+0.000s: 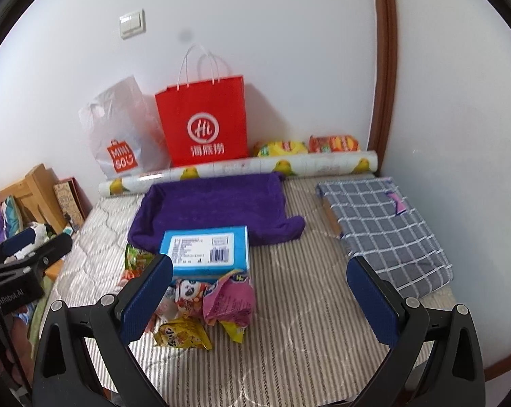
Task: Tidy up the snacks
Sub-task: 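Grasp the pink snack bag with the right tool while the left tool moves toward the dark blue packet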
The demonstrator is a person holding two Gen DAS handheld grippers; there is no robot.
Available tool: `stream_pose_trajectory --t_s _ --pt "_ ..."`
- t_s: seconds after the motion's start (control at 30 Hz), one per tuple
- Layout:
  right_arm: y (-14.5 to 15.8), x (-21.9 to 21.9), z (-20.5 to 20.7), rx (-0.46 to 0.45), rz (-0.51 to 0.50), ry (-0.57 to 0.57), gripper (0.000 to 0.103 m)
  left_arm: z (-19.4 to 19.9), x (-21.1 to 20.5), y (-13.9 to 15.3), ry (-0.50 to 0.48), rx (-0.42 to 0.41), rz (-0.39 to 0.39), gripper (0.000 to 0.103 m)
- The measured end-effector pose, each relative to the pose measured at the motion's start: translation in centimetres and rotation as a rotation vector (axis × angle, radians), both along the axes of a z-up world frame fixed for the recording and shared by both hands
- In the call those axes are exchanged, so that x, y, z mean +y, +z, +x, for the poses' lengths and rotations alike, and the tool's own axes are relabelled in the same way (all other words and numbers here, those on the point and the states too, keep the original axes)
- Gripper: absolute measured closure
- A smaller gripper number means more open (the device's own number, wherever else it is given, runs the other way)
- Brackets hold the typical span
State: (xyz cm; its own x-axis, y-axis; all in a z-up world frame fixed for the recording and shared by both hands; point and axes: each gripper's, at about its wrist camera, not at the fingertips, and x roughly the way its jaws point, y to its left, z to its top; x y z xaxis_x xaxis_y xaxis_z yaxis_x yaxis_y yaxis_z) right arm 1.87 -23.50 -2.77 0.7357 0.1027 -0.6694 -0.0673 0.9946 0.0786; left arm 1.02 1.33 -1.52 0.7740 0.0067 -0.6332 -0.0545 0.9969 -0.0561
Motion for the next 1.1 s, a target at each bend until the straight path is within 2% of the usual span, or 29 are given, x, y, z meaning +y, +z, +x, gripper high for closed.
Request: stream_pose_trajectory --t_s 0.13,0.43,0.63,0.73,0.93,1.1 --pt "-3.0 0.3 1.1 0.061 0.019 0.019 0.001 1.0 1.1 -2.1 0.017 0.049 -0.009 0.0" --pt "-9.7 1.9 1.4 0.143 0.023 0.139 0.002 2.8 3.6 -7.3 0.055 0.15 -0.046 0.001" --pt "-12.7 3.5 1.7 0.148 -0.007 0.179 0.002 3.2 4.8 -9.5 0.081 0.188 -0.071 0.001" --pt "-13.8 3.6 2.5 0.159 0.003 0.169 0.004 3.3 5.6 -9.9 0.096 0.19 -0.07 0.001" --pt "-15.0 3.0 4.5 0.148 0.095 0.138 0.009 3.1 7.5 -10.5 0.138 0.199 -0.092 0.001" --pt "-15.5 3.5 5.3 0.132 0.089 0.151 0.012 2.9 8.6 -11.4 0.166 0.216 -0.101 0.001"
